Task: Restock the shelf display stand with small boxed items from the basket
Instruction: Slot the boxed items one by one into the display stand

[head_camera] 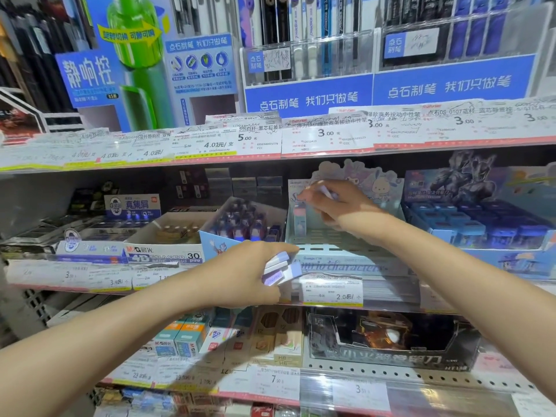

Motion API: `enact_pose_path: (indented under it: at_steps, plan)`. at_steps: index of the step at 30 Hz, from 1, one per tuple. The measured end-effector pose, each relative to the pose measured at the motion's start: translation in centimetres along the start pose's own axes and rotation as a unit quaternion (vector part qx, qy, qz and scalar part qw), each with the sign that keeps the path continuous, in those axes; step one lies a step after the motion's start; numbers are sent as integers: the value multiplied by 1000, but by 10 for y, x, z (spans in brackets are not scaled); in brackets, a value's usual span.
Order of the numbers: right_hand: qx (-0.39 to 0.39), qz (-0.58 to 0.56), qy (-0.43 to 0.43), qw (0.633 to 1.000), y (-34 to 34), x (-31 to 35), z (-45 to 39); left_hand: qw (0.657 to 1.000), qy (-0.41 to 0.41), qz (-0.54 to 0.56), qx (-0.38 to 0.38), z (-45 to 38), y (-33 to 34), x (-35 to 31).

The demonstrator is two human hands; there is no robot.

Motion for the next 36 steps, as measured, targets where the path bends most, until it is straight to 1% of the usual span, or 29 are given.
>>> enact_pose_path:
  at_steps: [1, 2, 5, 7, 9, 11, 13, 14, 17, 20, 24, 27, 32, 36]
  plan:
    - [4, -87, 23, 996, 1, 0, 3, 999, 9, 23, -24, 0, -3, 0]
    - [8, -171, 43, 984, 3, 0, 6, 997, 18, 48, -55, -1, -8, 0]
    - [31, -363, 87, 927, 7, 4, 13, 974, 26, 165, -150, -3, -22, 1]
    - [61, -442, 93, 890, 12, 12, 16, 944, 14, 275, -184, -4, -27, -2]
    - [72, -471, 86, 875, 16, 19, 17, 914, 2, 368, -173, -6, -24, -8]
    - [63, -465, 81, 880, 16, 26, 18, 885, -20, 441, -144, -10, -16, -13]
    - [45, -423, 76, 902, 14, 31, 21, 859, -42, 496, -124, -12, -9, -17]
    - [39, -398, 73, 914, 14, 33, 23, 853, -44, 507, -119, -13, -7, -19]
    - [16, -318, 80, 945, 12, 34, 26, 852, -33, 507, -128, -14, -6, -22]
    - [-32, -235, 79, 968, 7, 32, 24, 851, -18, 500, -159, -12, -10, -20]
    - [-57, -176, 31, 982, 2, 44, 23, 855, 3, 475, -206, -9, -16, -17]
    - [-69, -138, -11, 988, -5, 51, 23, 862, -1, 450, -236, -8, -23, -11]
    - [-43, -140, -56, 988, -13, 56, 24, 871, -21, 431, -234, -6, -24, -1]
    - [-42, -88, -73, 993, -17, 54, 21, 886, -30, 404, -226, -6, -25, 4]
Point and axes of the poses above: each hand's wrist, its own z-axis away from the middle knuckle, its own y-axis out of the palm, x = y × z, the point moved 8 cm from there along -z, towards the middle knuckle, and after that the axes turned 14 degrees about z, right-handed, at the moved point
